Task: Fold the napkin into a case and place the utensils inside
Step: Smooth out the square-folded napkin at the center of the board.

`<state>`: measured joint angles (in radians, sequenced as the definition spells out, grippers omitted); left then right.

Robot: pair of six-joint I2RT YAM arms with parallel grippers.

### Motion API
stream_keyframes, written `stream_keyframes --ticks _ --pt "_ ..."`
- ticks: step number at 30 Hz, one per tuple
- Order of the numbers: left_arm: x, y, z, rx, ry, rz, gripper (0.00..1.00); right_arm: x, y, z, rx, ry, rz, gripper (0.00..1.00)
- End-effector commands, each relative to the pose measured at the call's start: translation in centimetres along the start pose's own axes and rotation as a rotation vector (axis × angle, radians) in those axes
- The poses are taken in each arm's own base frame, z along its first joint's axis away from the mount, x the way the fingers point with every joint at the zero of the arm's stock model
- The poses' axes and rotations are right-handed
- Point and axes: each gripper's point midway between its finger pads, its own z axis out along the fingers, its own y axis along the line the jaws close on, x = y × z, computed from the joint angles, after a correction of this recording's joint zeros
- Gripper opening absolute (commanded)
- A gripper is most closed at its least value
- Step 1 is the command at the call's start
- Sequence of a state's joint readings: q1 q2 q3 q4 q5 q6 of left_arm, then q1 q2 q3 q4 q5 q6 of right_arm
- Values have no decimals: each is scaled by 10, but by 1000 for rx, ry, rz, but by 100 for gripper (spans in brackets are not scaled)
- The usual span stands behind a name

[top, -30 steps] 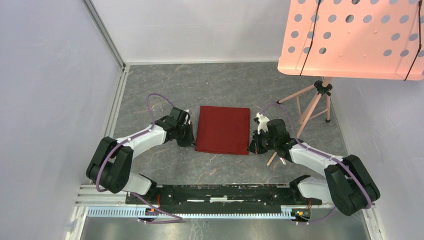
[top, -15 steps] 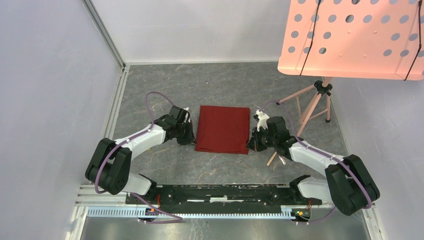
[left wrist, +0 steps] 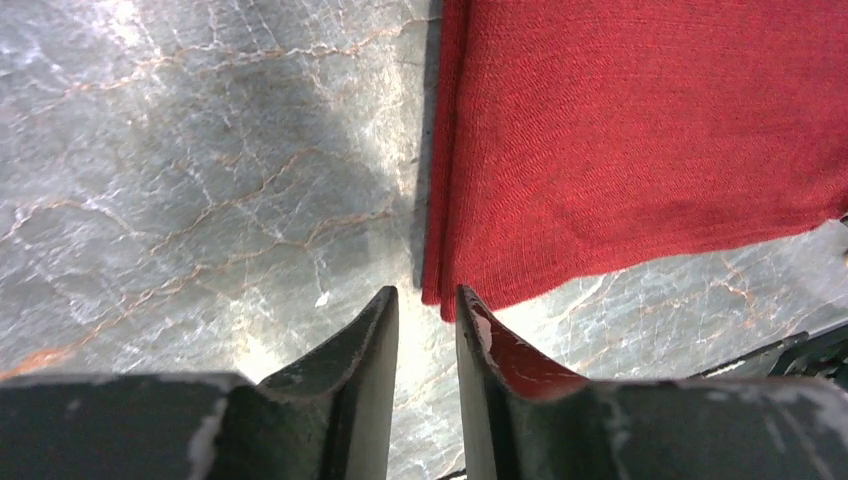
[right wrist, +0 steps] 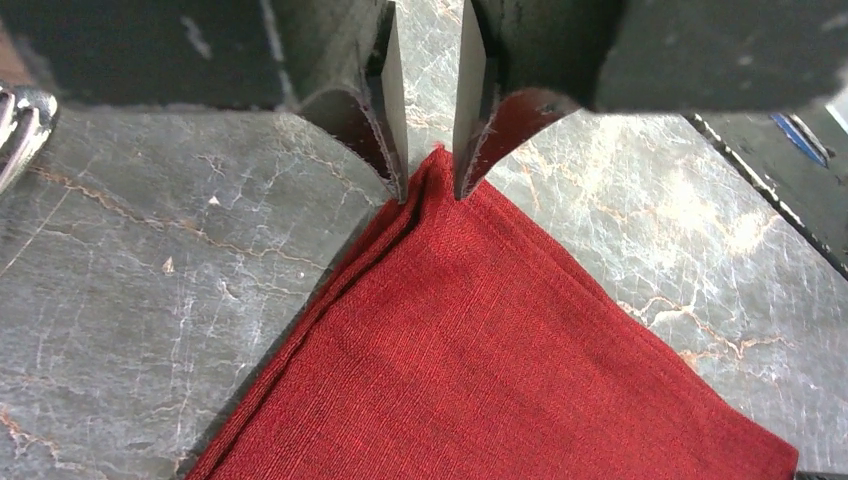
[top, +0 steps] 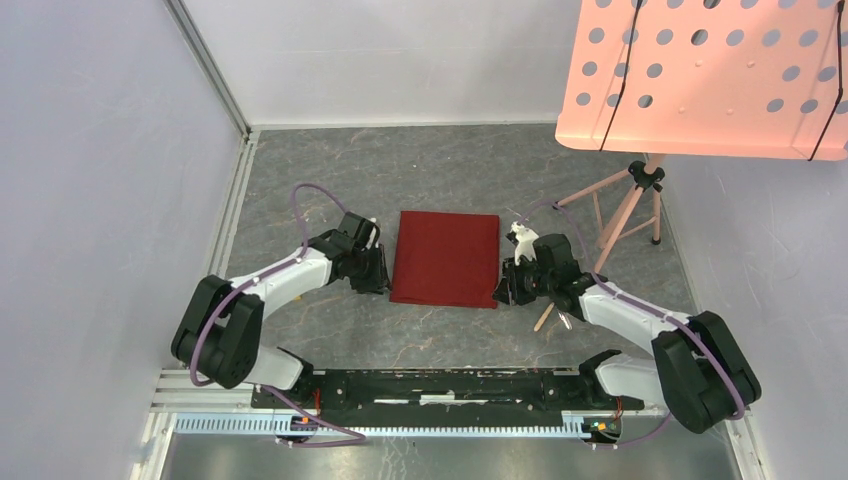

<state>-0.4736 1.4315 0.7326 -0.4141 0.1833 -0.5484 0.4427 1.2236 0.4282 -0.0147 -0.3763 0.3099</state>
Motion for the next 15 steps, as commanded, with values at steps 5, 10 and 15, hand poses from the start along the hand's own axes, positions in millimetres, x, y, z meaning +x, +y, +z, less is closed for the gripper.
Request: stream_keyframes --ticks 5,10,15 --pt "-19 -40 -36 162 -73 46 34 -34 14 -17 -16 -67 -63 32" --pt "-21 -50 -25 219 -62 13 29 -51 31 -12 -107 -109 -36 32" --pt "-9 -29 5 143 -9 4 29 -29 33 9 -183 -72 15 32"
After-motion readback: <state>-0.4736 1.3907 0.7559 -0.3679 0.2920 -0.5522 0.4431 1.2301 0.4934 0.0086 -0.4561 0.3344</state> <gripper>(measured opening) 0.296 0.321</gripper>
